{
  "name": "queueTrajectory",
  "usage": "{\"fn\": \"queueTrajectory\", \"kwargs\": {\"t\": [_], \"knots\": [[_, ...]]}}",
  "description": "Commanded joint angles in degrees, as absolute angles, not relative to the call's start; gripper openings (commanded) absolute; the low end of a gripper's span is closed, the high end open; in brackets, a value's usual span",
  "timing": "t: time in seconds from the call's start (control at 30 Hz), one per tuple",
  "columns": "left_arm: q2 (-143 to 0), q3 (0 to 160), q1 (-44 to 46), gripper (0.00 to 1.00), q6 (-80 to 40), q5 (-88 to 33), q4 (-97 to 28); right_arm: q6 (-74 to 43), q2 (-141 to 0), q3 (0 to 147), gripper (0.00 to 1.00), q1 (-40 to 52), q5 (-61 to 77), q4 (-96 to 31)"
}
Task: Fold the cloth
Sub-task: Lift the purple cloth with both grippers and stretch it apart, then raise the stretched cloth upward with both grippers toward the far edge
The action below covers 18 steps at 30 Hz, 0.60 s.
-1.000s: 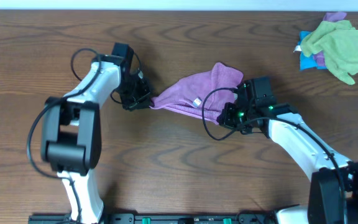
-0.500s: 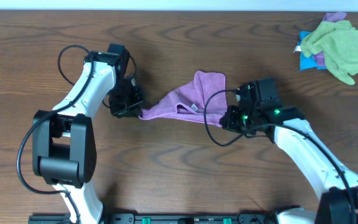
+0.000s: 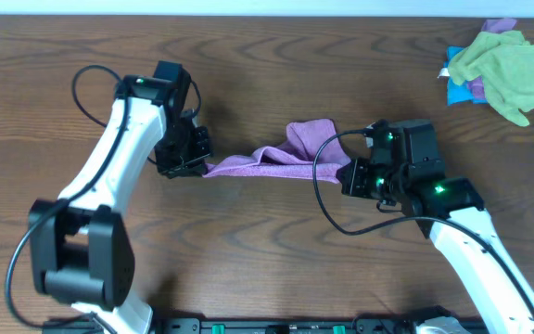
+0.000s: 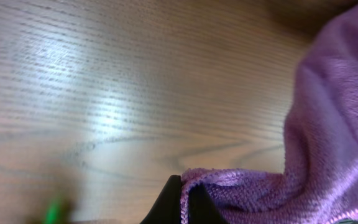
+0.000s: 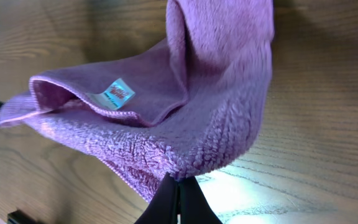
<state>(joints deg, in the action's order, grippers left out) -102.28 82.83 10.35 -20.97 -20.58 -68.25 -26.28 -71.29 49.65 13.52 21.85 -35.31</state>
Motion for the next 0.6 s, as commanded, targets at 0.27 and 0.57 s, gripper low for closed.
{"fn": "queueTrajectory", "kwargs": {"t": [0.27,0.57], "knots": [[-94.45,82.65,10.26,0.06,-24.45,-18.57,-73.3,-27.33,-68.25,57.28,0.01,13.15,22.9,-38.3],[-85.78,82.65,10.24,0.06,-27.22,-19.51,-75.0,-25.85,-67.46,62.96,0.01,13.21,22.24,-46.19]]}}
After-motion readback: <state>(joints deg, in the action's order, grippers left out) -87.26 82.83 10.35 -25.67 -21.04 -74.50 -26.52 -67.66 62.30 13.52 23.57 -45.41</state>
